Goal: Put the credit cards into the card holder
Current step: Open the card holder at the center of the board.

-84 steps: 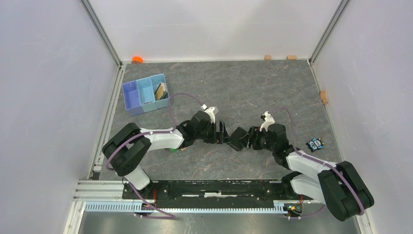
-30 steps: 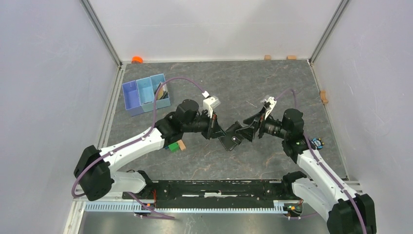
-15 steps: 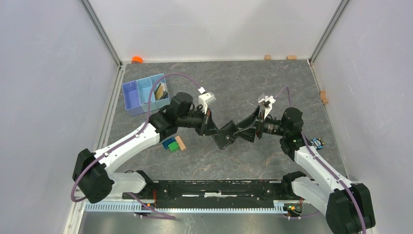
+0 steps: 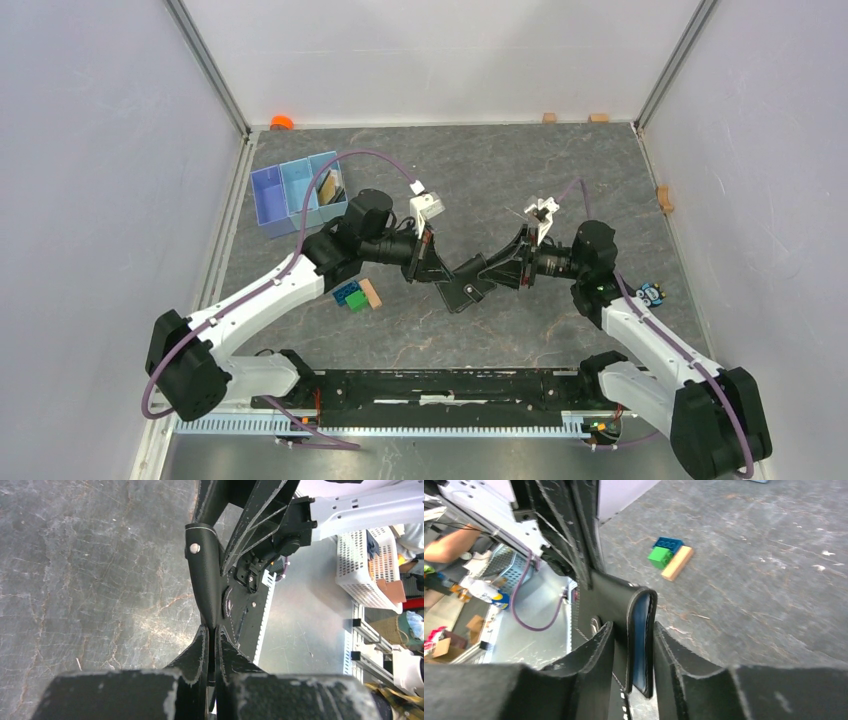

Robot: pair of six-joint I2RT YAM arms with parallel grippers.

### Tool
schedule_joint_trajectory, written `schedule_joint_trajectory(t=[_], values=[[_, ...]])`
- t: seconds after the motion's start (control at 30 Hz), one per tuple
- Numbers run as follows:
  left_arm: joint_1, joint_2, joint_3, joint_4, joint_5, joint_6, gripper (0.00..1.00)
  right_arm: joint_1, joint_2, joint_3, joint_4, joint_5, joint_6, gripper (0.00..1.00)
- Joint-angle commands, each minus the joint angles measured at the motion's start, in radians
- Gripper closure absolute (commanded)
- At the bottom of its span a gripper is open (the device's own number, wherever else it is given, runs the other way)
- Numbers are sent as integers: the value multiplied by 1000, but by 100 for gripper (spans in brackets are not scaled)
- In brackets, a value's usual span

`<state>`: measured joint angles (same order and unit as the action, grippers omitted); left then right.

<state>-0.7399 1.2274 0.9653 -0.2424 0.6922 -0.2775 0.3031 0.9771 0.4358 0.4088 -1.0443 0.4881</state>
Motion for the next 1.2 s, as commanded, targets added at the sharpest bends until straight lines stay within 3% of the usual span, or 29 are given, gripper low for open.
schedule_joint_trajectory(t=[0.0, 0.03, 0.13, 0.27, 0.4, 0.5, 0.6, 0.7, 0.73, 0.83, 0.87, 0.93, 0.97, 1.0, 1.07, 1.17], values=[[2, -1, 14, 41, 97, 35, 85, 57, -14, 1, 163, -45, 94, 74], [3, 2, 23, 25, 117, 48, 65, 62, -19, 4, 162, -48, 94, 83], [5, 0, 37, -36, 108, 96, 24, 62, -37, 16, 133, -54, 79, 100], [7, -2, 52, -91, 52, 139, 6, 64, -53, 24, 111, -77, 73, 100], [7, 15, 56, -94, 60, 129, 2, 83, -62, 36, 112, -89, 96, 100], [7, 42, 65, -94, 124, 112, 6, 112, -73, 50, 110, -87, 106, 100], [7, 68, 66, -52, 243, 75, 21, 130, -82, 52, 104, -78, 103, 99], [7, 75, 57, -44, 266, 67, 36, 137, -69, 56, 90, -76, 101, 98], [7, 72, 56, -51, 267, 71, 42, 140, -61, 57, 90, -76, 102, 98], [7, 55, 59, -70, 257, 88, 76, 143, -47, 64, 79, -65, 101, 95], [7, 47, 58, -74, 241, 94, 86, 143, -46, 69, 65, -59, 92, 87], [7, 35, 56, -90, 211, 107, 97, 143, -51, 89, -15, -45, 39, 52], [7, 33, 58, -99, 194, 116, 98, 143, -56, 113, -89, -25, -12, 36], [9, 34, 60, -108, 171, 120, 98, 144, -58, 138, -159, -1, -72, 27], [16, 44, 67, -126, 135, 120, 98, 143, -60, 192, -300, 60, -164, 16], [47, 64, 81, -155, 87, 108, 98, 144, -54, 248, -406, 125, -232, 12]])
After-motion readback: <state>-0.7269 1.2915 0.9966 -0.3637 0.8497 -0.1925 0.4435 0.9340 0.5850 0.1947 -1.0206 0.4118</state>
